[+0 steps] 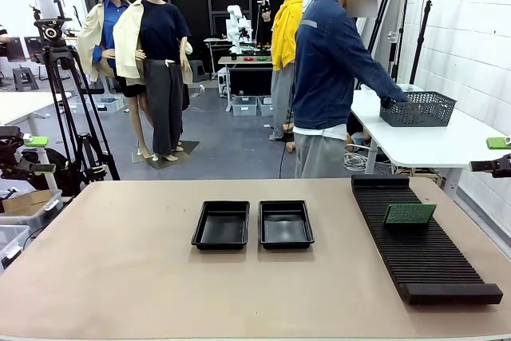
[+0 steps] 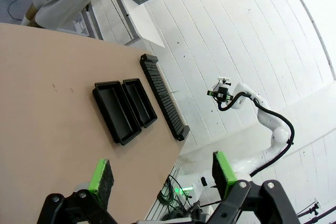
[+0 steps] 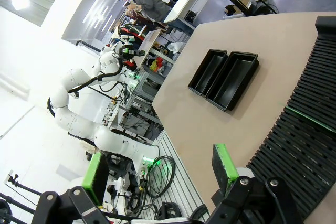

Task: Inspect and transfer BCBs to ESD trays.
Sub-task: Pick up the Blank PCB from the PCB Rack and place it in the left ESD tray.

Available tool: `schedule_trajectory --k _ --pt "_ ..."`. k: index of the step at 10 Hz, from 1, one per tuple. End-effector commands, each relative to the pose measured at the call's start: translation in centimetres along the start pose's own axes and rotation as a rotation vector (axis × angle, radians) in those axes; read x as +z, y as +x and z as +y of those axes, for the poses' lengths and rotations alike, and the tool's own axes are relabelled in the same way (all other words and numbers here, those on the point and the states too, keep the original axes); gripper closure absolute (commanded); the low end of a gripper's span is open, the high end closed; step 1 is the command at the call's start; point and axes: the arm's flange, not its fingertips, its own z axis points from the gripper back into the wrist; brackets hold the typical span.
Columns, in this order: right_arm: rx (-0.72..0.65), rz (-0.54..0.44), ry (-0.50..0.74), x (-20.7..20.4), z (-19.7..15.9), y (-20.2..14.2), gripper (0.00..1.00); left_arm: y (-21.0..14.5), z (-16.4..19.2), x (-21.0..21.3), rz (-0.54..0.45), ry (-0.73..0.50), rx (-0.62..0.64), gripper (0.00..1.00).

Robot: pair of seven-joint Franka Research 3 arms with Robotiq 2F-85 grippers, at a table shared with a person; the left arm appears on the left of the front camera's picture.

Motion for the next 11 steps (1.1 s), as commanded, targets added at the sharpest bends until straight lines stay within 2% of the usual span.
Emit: schedule_trajectory --k 1,8,10,11 --pt "0.001 -0.004 -0.008 -0.2 0.2 -0.2 0.0 0.0 -0.1 0.0 -0.002 0.004 0.001 0.0" --pt "0.0 0.0 0.0 0.0 0.0 0.0 0.0 0.0 -0.1 0.0 -0.002 0.004 0.001 0.0" --pt "0.068 0.092 -0.076 -1.8 0.5 2.5 0.0 0.0 -0.1 0.0 -0.002 0.004 0.001 0.0" --pt "0.095 0.169 -0.11 -2.9 0.6 3.4 0.0 0.0 -0.1 0.0 -0.002 0.004 0.001 0.0"
